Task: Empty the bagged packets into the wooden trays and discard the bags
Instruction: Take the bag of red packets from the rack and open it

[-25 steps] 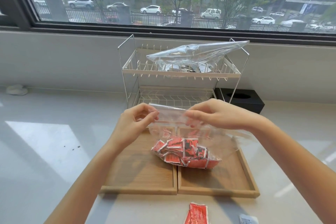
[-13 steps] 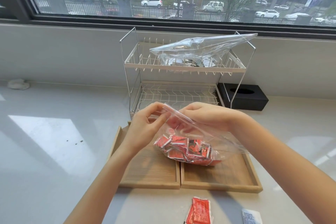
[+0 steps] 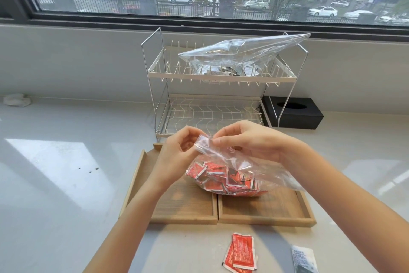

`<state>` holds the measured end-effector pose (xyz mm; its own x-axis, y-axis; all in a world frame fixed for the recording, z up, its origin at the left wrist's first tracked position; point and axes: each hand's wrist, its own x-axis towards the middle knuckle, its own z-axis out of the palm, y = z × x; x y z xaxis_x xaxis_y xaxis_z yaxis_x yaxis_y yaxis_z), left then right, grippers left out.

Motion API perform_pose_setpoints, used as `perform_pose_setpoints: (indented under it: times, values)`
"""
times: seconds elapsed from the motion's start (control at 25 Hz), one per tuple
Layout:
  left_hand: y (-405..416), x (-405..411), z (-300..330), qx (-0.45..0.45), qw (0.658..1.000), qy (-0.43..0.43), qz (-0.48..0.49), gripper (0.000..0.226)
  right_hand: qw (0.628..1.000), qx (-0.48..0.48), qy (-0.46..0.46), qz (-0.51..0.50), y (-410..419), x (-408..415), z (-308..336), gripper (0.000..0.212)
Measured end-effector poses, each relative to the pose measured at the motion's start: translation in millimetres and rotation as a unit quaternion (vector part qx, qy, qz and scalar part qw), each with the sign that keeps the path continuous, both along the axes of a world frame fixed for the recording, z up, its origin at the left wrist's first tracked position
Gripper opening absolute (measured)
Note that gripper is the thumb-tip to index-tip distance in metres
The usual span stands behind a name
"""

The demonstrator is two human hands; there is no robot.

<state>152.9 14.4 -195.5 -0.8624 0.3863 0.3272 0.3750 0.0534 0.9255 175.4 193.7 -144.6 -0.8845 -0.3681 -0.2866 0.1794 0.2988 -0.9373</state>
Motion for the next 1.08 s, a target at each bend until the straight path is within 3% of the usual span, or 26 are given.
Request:
perform_pose_setpoints:
  times: [0.28,0.4,0.52,0.68,0.92,1.08]
  values:
    - [0.6,1.4,-0.2,0.009,1.000,-0.008,-0.016,0.017,0.988,0.077,0.112,-0.078,-1.9,8.6,9.4,0.005]
    - [0.1,1.2,-3.0,0.008,1.000,-0.023,-0.006,0.007,0.977,0.027,0.169,-0.129,2.7,12.9,22.6,0.006]
    - [-6.6,0.2,-6.1,0.008,0.999,-0.026,0.029,0.010,0.962,0.009,0.227,-0.150,15.9,10.0,43.1,0.008]
    - [-5.6,0.7,-3.0,0.004,0.999,-0.005,0.039,0.010,0.972,0.006,0.197,-0.124,18.5,6.1,39.7,0.003]
    - [-0.4,-0.7,1.8,0.001,0.998,-0.003,0.069,0.013,0.994,0.028,0.094,-0.048,36.8,13.6,28.7,0.049]
    - [0.3,-2.9,2.1,0.022,0.996,-0.011,0.083,0.012,0.978,0.156,0.138,-0.012,57.2,27.1,19.2,0.028]
